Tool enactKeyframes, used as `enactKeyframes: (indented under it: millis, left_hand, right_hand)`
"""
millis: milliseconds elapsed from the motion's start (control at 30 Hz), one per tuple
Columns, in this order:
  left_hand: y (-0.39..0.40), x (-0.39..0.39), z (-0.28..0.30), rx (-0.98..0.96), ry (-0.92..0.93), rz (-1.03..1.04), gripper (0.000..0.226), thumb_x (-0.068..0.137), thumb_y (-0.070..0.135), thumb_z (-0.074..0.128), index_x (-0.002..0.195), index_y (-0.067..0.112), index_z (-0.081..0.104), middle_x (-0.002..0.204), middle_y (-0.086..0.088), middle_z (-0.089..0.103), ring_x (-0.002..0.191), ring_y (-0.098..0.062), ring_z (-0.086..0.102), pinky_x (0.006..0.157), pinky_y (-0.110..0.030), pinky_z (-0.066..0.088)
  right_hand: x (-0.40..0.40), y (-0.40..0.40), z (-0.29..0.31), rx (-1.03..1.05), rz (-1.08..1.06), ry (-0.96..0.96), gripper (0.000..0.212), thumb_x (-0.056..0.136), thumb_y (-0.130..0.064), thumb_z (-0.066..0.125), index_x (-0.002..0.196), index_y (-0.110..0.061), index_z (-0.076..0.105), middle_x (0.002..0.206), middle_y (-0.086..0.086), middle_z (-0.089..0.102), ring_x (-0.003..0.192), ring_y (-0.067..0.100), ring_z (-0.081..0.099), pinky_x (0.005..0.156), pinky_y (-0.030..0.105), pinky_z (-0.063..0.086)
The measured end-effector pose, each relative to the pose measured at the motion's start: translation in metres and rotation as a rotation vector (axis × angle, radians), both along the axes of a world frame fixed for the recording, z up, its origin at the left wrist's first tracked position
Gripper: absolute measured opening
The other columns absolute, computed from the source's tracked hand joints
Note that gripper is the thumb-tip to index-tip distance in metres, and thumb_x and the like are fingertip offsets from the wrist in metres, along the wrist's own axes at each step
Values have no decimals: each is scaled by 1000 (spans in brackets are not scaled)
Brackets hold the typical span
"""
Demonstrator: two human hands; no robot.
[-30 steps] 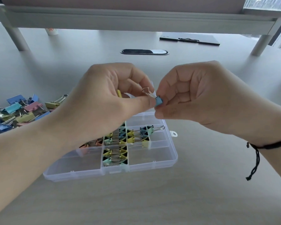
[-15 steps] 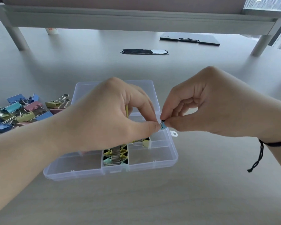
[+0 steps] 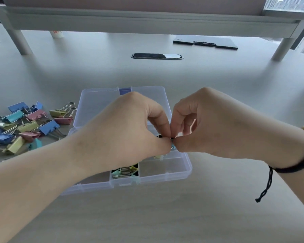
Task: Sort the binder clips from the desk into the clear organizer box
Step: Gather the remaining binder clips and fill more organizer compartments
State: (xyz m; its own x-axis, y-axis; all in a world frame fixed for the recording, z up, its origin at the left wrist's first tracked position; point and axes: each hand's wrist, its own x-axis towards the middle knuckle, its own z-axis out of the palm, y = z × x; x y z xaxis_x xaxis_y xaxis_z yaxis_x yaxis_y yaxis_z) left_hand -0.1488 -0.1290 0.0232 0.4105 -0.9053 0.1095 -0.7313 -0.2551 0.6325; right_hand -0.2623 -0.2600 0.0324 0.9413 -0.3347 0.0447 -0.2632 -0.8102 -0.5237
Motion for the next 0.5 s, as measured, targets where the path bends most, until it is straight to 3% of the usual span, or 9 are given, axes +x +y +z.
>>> enactKeyframes:
  millis: [133,400,500]
  left_hand:
    - [0,-3,5,7,12,-21,14,75,25,80,72,30,67,32,32,39,32,4,42,39,-4,29]
    - [1,-5,8,51,23,-28,16,73,25,80,77,31,65,34,35,40,34,5,42,40,-4,30]
    - [-2,-3,7,63,32,14,19,66,29,80,76,31,65,51,30,57,34,8,44,38,-6,29]
  right_hand:
    - [2,-3,0,70,-21,19,15,65,-26,81,74,-32,70,75,-8,67,63,13,65,53,31,53]
    - [3,-3,-1,97,-41,51,12,65,-28,79,72,-29,69,71,-8,68,59,16,63,49,27,46]
    - [3,0,0,90,-39,61,18,58,-39,74,73,-30,69,72,-9,68,60,13,64,48,24,46]
